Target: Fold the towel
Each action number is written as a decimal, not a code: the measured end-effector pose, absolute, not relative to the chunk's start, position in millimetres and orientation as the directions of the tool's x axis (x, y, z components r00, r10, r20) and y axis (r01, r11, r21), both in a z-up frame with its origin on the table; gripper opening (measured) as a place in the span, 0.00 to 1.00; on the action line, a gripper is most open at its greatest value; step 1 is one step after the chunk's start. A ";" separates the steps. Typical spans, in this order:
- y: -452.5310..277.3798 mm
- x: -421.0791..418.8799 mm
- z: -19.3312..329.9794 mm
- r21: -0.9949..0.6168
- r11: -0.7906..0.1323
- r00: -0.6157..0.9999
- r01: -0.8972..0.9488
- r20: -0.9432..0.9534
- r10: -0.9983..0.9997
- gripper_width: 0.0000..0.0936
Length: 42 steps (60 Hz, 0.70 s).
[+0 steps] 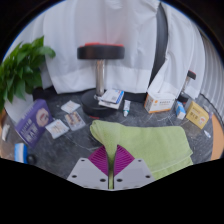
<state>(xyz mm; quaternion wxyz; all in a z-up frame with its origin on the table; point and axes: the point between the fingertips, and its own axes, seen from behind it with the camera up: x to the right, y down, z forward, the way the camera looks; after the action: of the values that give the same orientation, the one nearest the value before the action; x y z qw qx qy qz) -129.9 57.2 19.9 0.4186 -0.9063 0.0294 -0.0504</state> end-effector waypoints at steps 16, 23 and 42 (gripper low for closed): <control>50.3 -59.3 134.6 -0.831 -0.522 0.980 -0.192 -0.190 -0.059 0.06; 51.9 16.8 94.2 -0.811 -0.563 0.987 -0.158 -0.121 -0.104 0.14; 32.8 133.2 38.6 -0.782 -0.623 0.991 -0.020 0.067 -0.116 0.91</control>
<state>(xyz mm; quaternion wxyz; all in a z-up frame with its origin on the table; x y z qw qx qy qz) 133.2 32.8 38.6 0.4328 -0.8990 0.0377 -0.0552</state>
